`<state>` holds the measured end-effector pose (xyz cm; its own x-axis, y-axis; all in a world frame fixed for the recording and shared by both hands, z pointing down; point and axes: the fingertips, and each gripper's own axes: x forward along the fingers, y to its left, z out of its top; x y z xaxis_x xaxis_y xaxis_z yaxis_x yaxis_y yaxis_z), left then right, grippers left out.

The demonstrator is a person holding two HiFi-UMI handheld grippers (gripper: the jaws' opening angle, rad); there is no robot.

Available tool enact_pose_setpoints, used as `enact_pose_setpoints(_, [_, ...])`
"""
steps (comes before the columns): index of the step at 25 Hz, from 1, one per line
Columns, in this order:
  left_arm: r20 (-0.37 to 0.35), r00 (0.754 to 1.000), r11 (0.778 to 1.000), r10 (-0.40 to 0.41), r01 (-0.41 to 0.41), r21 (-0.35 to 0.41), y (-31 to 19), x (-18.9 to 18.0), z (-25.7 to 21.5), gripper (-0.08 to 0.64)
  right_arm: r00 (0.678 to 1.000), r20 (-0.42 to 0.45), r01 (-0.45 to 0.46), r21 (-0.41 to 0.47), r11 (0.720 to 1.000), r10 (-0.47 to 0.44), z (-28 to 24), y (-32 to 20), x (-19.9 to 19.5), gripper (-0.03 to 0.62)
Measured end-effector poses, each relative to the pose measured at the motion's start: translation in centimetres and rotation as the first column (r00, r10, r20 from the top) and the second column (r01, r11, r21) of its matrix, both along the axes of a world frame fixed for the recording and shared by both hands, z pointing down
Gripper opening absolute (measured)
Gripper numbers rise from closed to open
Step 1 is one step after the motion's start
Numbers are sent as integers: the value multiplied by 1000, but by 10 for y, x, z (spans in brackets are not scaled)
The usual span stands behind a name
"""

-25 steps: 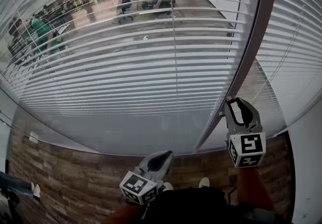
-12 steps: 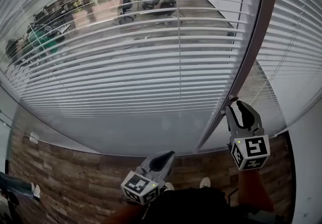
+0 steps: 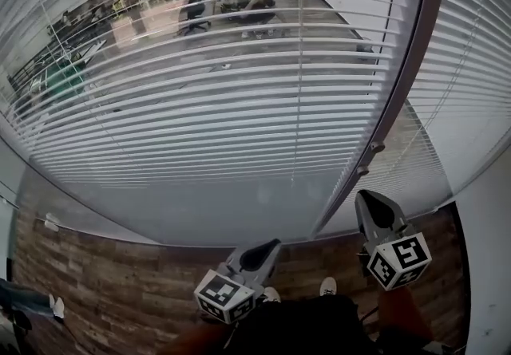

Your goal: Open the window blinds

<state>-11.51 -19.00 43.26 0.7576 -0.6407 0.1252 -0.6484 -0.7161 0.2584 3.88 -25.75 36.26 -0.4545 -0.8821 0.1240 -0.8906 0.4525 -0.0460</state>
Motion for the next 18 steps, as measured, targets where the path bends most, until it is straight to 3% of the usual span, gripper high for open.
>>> enact_pose_setpoints(5, [-10,999,999,37,-37,5,7,-13,-25,2,998,39,52,-7,999,-52,-6,40,-36,26])
enact_pose_setpoints(10, [-39,997,997,70,-69,28,16,-7,-25,2,996,-2,95,1,996,-95,12,72,-53,26])
enact_pose_setpoints(14, [-41,998,998,54,-53,21,32,-9,-24,2,991,30,135,-18,991,-134,13,83,-62,26])
enact_pose_setpoints(18, [-27,1000,1000,-11,11,2,40,-3,-26,2,982,39,184,-10,983,-184,3,84,-55,26])
